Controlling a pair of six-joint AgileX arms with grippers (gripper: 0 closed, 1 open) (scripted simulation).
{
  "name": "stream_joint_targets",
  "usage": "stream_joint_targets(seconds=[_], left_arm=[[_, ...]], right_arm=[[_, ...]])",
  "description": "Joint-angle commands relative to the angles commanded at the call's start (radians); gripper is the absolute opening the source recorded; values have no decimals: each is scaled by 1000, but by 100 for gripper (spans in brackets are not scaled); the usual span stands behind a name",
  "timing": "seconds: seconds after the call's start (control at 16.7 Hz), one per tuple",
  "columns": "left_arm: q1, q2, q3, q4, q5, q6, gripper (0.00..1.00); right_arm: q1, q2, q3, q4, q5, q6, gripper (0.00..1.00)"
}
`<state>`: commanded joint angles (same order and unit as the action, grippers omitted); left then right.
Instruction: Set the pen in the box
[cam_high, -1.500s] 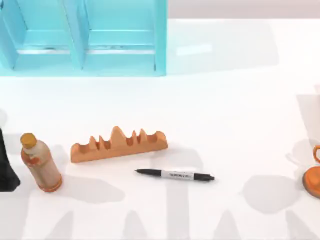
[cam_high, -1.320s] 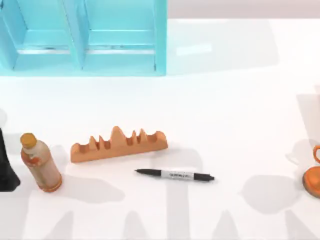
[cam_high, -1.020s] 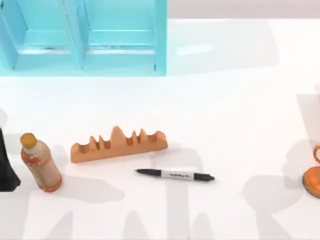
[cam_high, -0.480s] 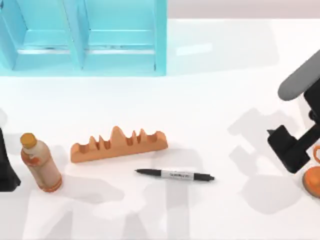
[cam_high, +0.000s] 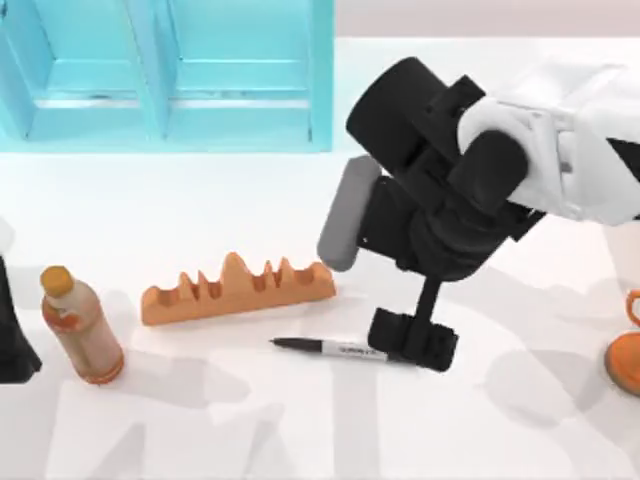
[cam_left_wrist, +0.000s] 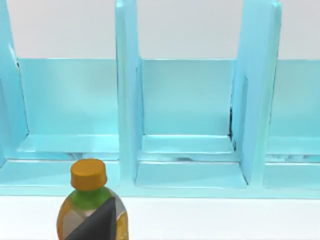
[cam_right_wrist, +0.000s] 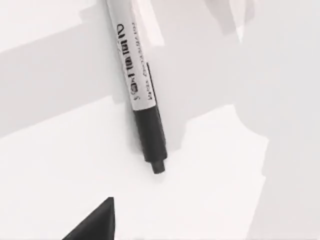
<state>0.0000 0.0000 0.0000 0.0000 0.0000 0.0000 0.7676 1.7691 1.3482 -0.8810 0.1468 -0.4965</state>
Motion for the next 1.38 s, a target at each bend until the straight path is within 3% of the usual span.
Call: stream_joint_targets(seconds=[0.3, 0.72, 1.38], left_arm=[[0, 0, 0, 0, 0, 0, 100], [0, 0, 0, 0, 0, 0, 100], [0, 0, 0, 0, 0, 0, 100]], right_arm=[[99, 222, 176, -111, 18, -63, 100], [106, 245, 191, -119, 19, -70, 100], [67, 414, 50, 193, 18, -110, 100]])
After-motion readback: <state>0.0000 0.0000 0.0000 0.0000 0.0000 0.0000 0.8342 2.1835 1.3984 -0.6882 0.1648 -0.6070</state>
